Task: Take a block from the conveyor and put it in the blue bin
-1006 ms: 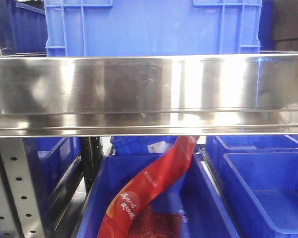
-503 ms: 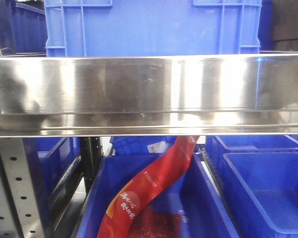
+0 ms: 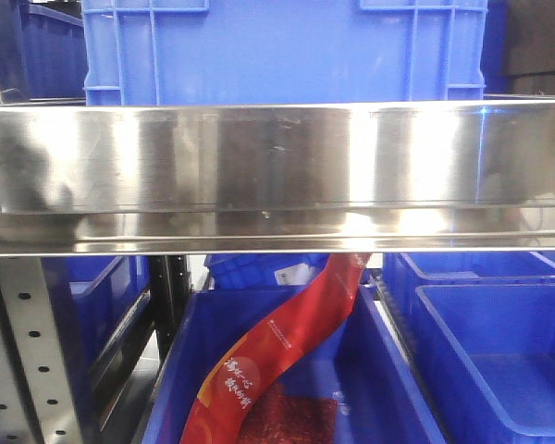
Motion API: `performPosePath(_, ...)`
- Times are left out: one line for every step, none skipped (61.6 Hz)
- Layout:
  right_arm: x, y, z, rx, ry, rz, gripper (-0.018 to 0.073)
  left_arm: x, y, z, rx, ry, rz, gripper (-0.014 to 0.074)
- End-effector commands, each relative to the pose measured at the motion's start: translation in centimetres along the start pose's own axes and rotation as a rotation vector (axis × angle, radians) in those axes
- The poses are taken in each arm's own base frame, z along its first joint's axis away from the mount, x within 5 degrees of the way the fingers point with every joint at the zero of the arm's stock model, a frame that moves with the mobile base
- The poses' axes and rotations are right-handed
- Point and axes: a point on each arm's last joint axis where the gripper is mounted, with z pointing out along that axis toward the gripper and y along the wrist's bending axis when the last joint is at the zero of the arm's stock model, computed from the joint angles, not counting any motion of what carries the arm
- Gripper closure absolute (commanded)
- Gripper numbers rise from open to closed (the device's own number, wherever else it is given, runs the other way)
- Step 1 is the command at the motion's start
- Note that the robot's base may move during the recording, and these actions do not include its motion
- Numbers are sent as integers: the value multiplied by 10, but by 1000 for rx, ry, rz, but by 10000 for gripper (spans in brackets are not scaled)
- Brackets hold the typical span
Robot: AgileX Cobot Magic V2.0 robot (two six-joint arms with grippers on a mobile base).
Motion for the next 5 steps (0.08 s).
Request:
performPosePath(-2, 0, 0, 4, -21, 0, 721, -2, 0, -1, -4, -24, 1, 707)
performPosePath(-2, 0, 0, 4, -21, 0, 721, -2, 0, -1, -4, -24, 1, 707)
performPosePath(-2, 0, 0, 4, -21, 0, 721, -2, 0, -1, -4, -24, 1, 707)
performPosePath(-2, 0, 0, 4, -21, 0, 721, -2, 0, -1, -4, -24, 1, 707)
performPosePath(-2, 0, 0, 4, -21, 0, 721, -2, 0, -1, -4, -24, 1, 707)
